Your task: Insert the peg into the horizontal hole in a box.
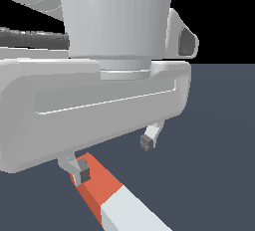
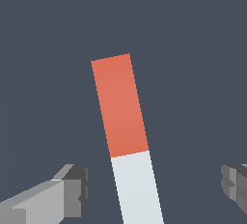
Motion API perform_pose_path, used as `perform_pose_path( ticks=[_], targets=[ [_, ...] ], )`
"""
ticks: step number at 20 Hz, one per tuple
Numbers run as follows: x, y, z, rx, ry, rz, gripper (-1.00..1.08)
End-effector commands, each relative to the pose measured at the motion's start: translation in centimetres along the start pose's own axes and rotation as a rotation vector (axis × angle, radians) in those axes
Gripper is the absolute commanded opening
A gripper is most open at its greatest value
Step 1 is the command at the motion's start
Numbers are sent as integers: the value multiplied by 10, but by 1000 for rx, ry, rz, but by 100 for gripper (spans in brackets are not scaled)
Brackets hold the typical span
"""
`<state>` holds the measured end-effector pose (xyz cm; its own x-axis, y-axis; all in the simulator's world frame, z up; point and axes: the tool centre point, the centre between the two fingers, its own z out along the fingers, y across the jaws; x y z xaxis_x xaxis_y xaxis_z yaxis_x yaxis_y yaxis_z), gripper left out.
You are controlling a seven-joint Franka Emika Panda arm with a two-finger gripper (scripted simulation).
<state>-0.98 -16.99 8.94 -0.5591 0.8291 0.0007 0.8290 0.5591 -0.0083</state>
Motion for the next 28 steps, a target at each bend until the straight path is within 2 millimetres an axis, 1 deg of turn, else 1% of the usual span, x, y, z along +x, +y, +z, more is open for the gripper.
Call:
perform_pose_path(
  ticks=[1, 7, 13, 18, 25, 28],
  targets=[
    [-12, -3, 5, -2, 0, -48, 100],
    [-37, -6, 14, -6, -1, -136, 100],
    [-51, -5, 20, -8, -1, -190, 100],
    [-56, -5, 21, -9, -2, -205, 100],
    [-55, -5, 21, -8, -1, -201, 100],
    [-54, -5, 27, -8, -1, -201, 100]
  ],
)
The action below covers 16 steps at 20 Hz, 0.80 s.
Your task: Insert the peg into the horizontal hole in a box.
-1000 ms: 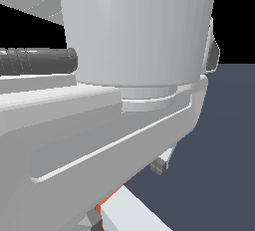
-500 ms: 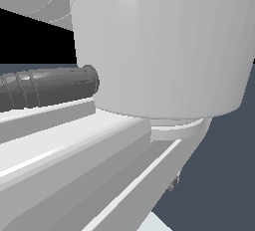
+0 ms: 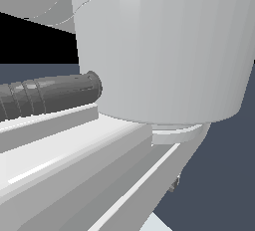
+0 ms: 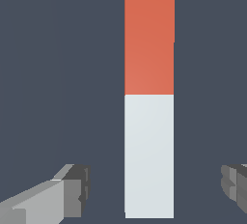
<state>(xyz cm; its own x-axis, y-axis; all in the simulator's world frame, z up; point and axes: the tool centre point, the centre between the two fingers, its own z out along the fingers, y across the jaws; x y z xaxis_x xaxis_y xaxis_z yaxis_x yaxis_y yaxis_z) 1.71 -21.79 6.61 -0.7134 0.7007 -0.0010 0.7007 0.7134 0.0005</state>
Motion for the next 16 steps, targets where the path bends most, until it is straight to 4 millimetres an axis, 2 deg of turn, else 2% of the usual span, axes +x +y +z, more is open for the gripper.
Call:
perform_pose_path(
  ticks=[1, 8, 14, 15, 16],
  targets=[
    [1, 0, 7, 0, 1, 0, 100],
    [2, 0, 41, 0, 1, 0, 100],
    [1, 0, 47, 1, 1, 1, 100],
    [1, 0, 47, 1, 1, 1, -100],
    [1, 0, 47, 1, 1, 1, -100]
  ],
)
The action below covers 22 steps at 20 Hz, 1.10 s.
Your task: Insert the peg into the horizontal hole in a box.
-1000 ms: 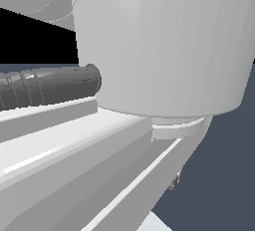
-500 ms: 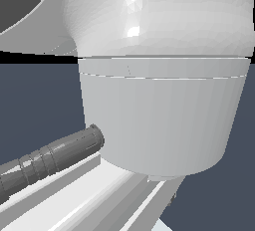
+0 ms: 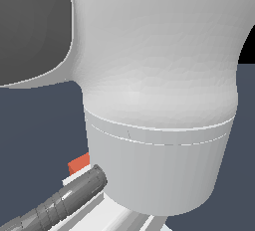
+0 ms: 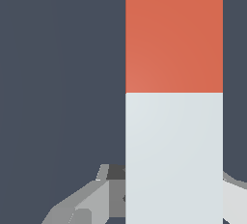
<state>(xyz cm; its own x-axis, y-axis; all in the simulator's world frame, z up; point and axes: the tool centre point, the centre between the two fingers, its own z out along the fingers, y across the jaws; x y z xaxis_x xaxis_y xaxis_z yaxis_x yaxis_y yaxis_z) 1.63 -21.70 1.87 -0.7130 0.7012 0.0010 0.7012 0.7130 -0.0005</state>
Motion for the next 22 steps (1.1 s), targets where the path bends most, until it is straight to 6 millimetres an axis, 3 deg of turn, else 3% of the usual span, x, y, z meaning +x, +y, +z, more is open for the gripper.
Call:
perform_pose_path(
  ticks=[1, 13, 22],
  targets=[
    [-1, 0, 0, 0, -1, 0, -100],
    [3, 2, -1, 0, 0, 5, -100],
    [33, 25, -9, 0, 0, 56, -100]
  ],
)
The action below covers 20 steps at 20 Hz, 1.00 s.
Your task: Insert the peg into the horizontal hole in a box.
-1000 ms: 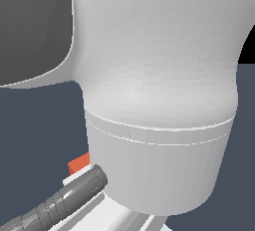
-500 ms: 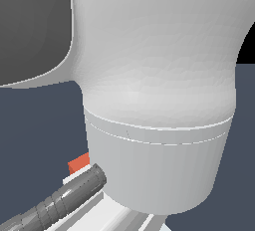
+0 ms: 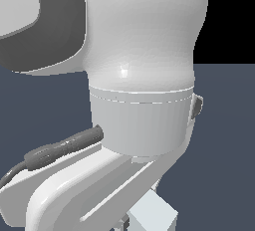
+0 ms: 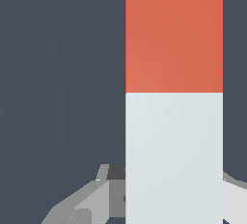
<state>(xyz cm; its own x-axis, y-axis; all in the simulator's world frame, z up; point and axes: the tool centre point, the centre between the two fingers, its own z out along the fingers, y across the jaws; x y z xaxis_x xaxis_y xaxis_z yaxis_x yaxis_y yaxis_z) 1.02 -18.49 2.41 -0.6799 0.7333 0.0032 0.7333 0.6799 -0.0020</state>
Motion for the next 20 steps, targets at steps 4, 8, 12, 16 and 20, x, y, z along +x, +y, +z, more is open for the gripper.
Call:
perform_pose_path(
  ticks=[4, 8, 12, 16, 20],
  targets=[
    [29, 23, -9, -2, -2, 49, -100],
    [56, 46, -17, -2, -2, 96, -100],
    [83, 71, -24, -2, -2, 145, -100],
    [108, 97, -32, -2, -2, 193, -100],
    [131, 124, -40, -3, -2, 241, -100]
  ],
)
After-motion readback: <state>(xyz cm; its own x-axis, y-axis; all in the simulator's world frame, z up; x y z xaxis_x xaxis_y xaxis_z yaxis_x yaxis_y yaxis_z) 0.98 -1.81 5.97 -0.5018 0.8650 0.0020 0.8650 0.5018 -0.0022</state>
